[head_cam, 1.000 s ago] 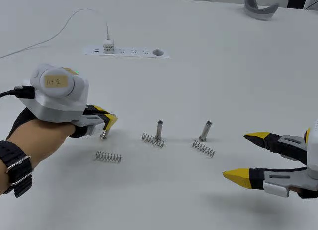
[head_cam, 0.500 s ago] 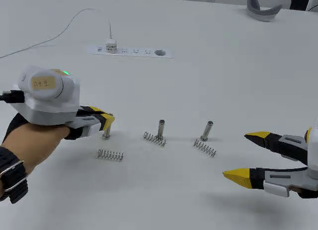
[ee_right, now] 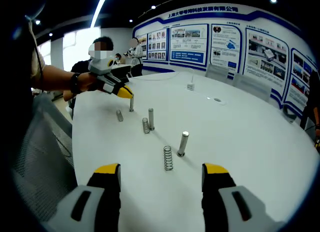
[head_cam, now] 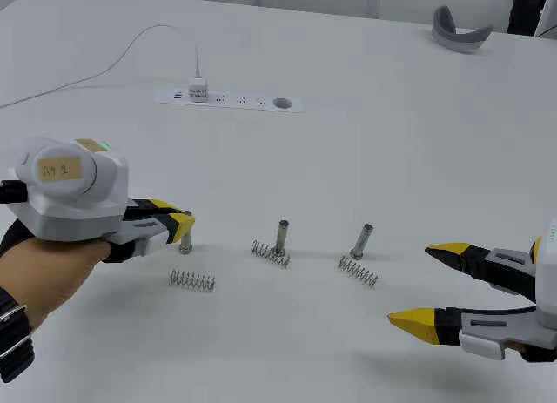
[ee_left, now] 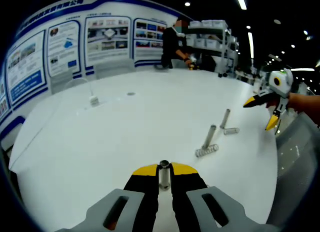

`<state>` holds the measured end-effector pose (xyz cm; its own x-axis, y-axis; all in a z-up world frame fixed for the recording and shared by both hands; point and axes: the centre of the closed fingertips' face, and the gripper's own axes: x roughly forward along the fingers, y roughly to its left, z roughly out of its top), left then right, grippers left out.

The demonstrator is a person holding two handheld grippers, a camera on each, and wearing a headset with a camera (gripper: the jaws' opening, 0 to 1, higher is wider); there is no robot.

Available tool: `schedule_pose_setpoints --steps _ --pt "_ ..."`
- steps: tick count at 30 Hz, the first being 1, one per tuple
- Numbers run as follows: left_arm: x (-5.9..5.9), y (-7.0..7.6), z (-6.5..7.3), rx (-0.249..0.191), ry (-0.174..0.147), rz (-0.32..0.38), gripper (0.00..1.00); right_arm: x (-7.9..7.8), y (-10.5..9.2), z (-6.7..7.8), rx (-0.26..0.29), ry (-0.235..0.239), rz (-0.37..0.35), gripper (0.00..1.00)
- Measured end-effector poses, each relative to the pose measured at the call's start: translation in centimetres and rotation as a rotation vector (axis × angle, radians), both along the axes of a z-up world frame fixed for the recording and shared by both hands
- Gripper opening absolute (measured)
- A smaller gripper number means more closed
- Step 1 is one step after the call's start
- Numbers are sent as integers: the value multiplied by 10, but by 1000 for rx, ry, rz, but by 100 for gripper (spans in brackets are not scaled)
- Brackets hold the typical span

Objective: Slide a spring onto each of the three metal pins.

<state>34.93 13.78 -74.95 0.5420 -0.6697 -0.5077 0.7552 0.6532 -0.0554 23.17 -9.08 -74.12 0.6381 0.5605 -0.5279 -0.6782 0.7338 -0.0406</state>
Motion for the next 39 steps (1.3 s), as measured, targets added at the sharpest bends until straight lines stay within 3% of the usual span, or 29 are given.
schedule_pose_setpoints --steps 15,24,32,39 --pt "-9 2 -2 1 -15 -14 8 0 6 7 -2 -10 20 67" --pt "-9 1 -7 25 -29 -23 8 1 9 9 -1 -17 34 67" --pt "-9 2 -7 14 -31 -21 12 2 8 11 -2 -24 35 67" --pt "-10 4 1 -15 -54 -25 19 3 12 17 -5 -38 47 67"
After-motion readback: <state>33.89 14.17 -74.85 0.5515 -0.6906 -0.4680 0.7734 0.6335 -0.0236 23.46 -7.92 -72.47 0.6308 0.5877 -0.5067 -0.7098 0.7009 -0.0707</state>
